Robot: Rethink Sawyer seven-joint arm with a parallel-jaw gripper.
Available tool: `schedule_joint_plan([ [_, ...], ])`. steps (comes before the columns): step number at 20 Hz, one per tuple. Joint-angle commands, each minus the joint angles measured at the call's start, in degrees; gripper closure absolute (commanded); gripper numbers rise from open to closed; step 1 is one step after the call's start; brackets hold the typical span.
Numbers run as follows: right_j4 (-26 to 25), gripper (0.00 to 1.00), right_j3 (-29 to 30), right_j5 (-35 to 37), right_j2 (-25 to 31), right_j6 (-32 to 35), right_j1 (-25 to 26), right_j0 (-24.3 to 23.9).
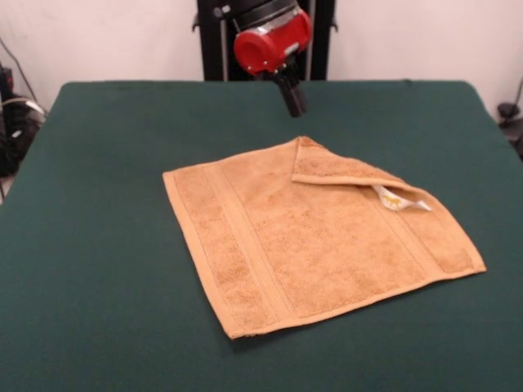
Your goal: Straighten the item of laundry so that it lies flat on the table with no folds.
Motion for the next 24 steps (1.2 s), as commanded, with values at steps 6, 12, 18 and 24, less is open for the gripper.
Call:
schedule_joint_plan([
  [6,4.78,1.0,-7.58,-4.67,-13.26,25.19,3.07,11.46],
  [12,4.13,1.0,-11.08,-11.37,-16.33,28.41,5.67,13.72],
  [18,2.35,1.0,-7.74,-15.72,-14.32,31.57,9.15,13.73],
  [24,3.38,1.0,-5.49,-22.85,-12.84,35.4,8.63,16.35],
])
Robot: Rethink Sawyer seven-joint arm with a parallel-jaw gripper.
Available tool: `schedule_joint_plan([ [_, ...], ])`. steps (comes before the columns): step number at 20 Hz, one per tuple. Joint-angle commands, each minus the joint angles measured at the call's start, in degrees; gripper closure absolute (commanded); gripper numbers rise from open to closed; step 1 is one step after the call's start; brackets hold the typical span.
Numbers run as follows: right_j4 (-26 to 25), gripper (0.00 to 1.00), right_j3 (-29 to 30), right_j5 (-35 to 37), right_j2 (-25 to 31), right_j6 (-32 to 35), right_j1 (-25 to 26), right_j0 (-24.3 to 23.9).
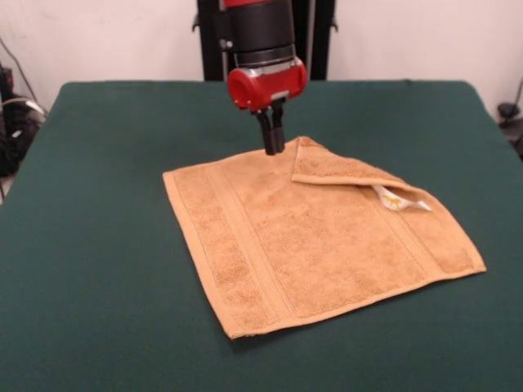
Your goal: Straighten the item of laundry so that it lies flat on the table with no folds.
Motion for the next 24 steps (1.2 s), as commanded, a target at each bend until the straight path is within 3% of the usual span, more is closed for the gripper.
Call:
schedule_joint_plan([
  [1,2.8,1.0,-1.32,-8.74,2.24,26.06,2.99,4.4],
  [8,0.74,1.0,-2.39,-17.28,5.13,32.23,3.31,7.35],
  [13,2.54,1.0,-3.86,-18.64,2.78,34.78,3.72,12.25],
  [20,-6.85,1.0,-7.62,-14.99,4.74,36.4,11.19,10.71],
  [24,-9.75,1.0,-10.04,-12.14,6.08,36.78,14.01,9.95],
])
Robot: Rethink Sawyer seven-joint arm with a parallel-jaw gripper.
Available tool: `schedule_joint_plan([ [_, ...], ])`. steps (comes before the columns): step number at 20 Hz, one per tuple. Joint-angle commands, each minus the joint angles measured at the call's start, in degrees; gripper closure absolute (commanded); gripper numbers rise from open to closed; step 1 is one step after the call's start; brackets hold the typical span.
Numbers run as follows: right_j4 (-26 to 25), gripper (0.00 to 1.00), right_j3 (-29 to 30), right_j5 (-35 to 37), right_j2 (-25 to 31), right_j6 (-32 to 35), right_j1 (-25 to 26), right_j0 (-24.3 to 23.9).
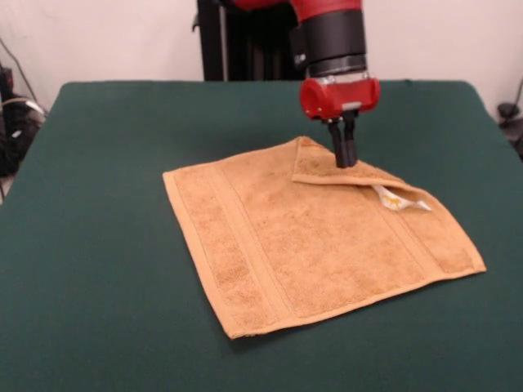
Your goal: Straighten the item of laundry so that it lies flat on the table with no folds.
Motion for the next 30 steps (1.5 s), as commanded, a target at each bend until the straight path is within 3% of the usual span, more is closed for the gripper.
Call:
schedule_joint_plan([
  [1,-2.68,1.0,-9.26,4.93,5.71,16.6,8.02,0.89],
  [5,-0.19,1.0,-11.33,7.47,5.4,16.51,8.78,1.79],
  [10,5.41,1.0,-16.82,9.34,1.71,14.51,12.19,6.23],
  [17,4.97,1.0,-17.64,9.32,1.93,14.9,11.57,6.91],
  [20,3.62,1.0,-15.64,10.62,2.38,14.75,9.79,5.72],
  [26,2.25,1.0,-9.93,13.5,-2.37,12.07,3.88,4.87],
  [30,5.38,1.0,-8.09,18.76,-8.21,10.12,-1.36,8.79],
])
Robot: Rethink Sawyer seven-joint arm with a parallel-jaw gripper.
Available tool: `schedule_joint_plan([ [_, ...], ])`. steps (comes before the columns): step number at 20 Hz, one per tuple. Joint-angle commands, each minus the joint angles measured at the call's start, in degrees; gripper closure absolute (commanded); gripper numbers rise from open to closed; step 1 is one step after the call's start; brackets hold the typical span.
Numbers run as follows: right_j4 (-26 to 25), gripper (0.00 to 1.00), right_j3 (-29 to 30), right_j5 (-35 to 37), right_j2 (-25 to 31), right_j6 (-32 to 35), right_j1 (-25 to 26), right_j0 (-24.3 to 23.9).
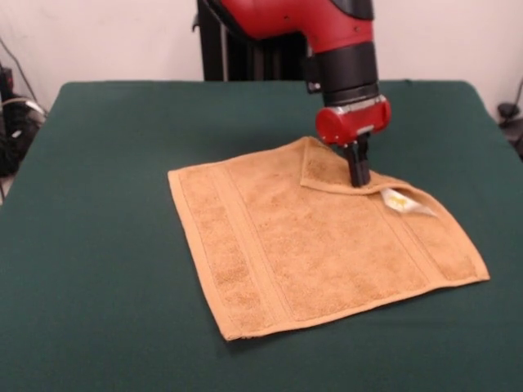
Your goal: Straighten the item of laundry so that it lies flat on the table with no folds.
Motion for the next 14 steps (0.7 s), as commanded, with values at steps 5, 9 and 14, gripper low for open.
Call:
schedule_joint_plan([
  [5,7.32,1.0,-2.47,16.97,-9.71,10.92,-10.01,7.62],
  [9,6.31,1.0,-1.0,18.23,-11.03,12.45,-13.09,9.15],
  [14,4.01,1.0,-2.43,16.76,-11.21,13.45,-10.99,8.59],
])
